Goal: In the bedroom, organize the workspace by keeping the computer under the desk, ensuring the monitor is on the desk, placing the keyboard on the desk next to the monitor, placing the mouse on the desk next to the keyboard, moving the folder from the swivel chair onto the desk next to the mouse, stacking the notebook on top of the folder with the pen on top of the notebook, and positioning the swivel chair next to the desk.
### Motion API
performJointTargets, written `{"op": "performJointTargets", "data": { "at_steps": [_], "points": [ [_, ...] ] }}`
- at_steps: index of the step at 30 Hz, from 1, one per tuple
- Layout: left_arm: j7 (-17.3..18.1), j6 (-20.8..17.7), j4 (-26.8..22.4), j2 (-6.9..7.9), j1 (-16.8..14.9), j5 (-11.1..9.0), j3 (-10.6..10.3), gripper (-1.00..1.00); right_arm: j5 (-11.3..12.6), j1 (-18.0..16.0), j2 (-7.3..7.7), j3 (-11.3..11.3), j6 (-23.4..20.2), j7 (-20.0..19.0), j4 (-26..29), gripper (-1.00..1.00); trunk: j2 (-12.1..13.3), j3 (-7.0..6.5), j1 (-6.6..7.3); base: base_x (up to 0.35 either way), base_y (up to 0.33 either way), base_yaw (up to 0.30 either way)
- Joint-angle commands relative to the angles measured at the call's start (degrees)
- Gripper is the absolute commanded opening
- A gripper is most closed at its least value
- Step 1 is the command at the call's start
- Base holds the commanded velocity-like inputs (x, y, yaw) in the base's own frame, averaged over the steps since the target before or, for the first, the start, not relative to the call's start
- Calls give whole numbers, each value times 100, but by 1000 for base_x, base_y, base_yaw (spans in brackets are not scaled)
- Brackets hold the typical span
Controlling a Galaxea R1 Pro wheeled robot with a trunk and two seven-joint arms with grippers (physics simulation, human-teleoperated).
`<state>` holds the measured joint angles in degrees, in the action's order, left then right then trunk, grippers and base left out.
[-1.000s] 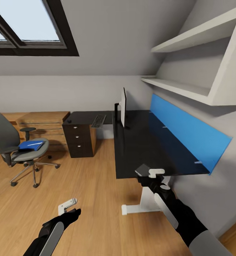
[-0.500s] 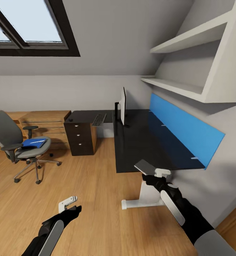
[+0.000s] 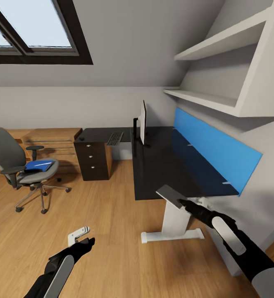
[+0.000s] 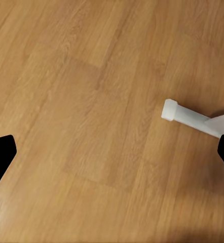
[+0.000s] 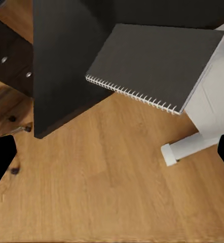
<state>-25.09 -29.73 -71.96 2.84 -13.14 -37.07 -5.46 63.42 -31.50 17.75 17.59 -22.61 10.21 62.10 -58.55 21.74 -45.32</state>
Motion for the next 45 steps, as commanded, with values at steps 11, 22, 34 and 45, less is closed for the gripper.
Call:
{"op": "performJointTargets", "data": {
  "at_steps": [11,22,34,45],
  "points": [
    [-66,-7,-11,6,-4,-58,-16,100,1936,-5,190,-955,-140,-154,-626,100,-448,205,-243,0,0,0],
    [-81,3,-11,-75,-4,-52,-17,100,2487,-5,193,-2043,-702,-220,-1081,100,-889,403,-485,0,0,0],
    [-93,4,-99,-117,-4,-46,-16,100,2176,-5,158,-2152,-761,-285,-1155,100,-1370,618,-748,0,0,0],
    [-99,4,-110,-124,-4,-38,-19,100,2158,-5,167,-2154,-766,-321,-1164,100,-1812,816,-990,0,0,0]
  ]
}}
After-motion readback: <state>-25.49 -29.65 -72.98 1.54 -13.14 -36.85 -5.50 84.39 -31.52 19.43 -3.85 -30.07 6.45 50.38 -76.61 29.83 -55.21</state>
